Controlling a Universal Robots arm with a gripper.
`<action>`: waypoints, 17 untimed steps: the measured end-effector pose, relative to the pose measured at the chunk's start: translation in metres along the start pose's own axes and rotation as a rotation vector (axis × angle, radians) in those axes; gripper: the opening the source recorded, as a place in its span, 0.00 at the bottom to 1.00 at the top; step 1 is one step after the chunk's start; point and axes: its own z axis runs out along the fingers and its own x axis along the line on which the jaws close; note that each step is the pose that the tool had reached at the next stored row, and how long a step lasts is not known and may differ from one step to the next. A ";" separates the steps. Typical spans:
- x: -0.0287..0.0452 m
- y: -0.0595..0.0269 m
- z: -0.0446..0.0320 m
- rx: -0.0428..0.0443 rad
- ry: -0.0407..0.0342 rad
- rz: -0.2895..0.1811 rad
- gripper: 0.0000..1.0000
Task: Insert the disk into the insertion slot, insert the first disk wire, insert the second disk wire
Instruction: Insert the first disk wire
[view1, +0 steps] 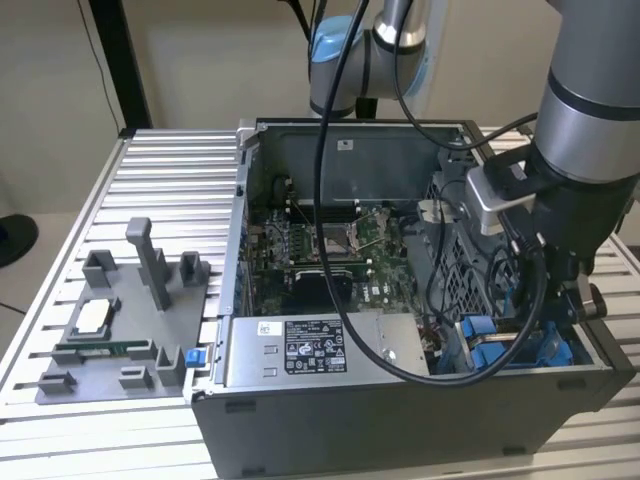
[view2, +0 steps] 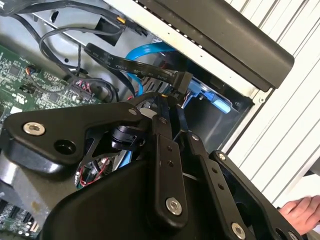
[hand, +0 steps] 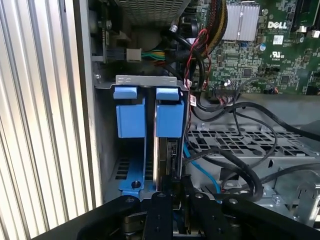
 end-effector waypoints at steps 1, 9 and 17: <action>0.0000 -0.0002 0.0002 0.0000 -0.0001 0.000 0.00; 0.0003 -0.0007 0.0016 0.0000 -0.0002 0.000 0.00; 0.0005 0.0002 0.0060 0.0000 -0.0005 0.000 0.00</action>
